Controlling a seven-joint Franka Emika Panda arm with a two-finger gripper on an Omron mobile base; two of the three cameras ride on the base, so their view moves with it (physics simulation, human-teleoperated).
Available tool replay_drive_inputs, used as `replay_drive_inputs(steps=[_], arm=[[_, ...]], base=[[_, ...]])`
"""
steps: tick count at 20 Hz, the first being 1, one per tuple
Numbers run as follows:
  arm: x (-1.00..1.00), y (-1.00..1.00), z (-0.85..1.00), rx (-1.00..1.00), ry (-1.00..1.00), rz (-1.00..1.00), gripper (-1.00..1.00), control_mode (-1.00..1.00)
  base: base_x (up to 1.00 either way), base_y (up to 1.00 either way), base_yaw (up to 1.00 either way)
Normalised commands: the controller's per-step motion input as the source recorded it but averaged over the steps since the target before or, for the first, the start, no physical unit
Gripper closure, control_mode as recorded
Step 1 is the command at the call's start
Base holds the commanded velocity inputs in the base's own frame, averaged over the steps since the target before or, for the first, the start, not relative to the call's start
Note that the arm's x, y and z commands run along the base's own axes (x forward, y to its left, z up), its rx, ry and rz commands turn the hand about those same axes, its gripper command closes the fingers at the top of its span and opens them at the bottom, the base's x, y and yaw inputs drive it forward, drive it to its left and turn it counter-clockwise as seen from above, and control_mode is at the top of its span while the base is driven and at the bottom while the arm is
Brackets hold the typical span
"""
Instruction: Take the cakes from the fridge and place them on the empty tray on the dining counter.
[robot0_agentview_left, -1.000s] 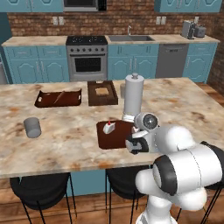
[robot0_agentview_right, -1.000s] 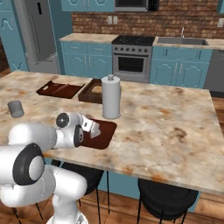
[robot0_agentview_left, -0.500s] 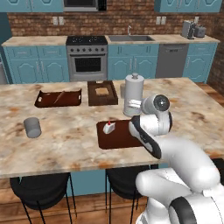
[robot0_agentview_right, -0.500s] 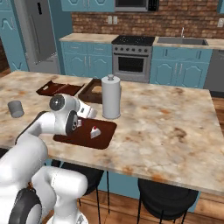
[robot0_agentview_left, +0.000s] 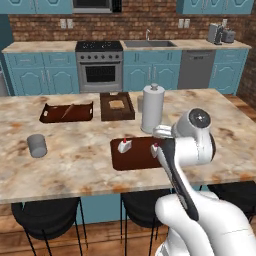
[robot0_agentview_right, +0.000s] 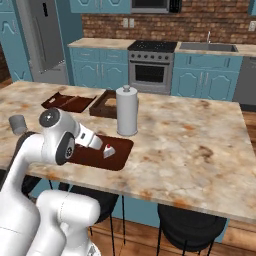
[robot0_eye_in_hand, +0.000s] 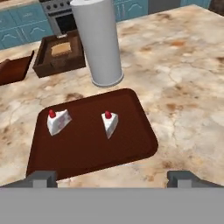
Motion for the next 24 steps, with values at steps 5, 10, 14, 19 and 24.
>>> replay_drive_inputs(steps=[5, 10, 14, 19, 24], arm=[[-0.86, 0.0, 0.0, 0.02, 0.29, 0.0, -1.0, -1.0], [-0.27, 0.03, 0.28, 0.04, 0.34, 0.0, -1.0, -1.0], [0.0, 0.11, 0.53, 0.01, 0.36, 0.0, -1.0, -1.0], [-0.04, 0.19, 0.17, 0.0, 0.17, 0.0, -1.0, -1.0], [-0.16, 0.26, 0.0, 0.0, 0.0, 0.01, -1.0, -1.0]], base=[[0.0, 0.0, 0.0], [0.0, 0.0, 0.0], [0.0, 0.0, 0.0], [0.0, 0.0, 0.0], [0.0, 0.0, 0.0]])
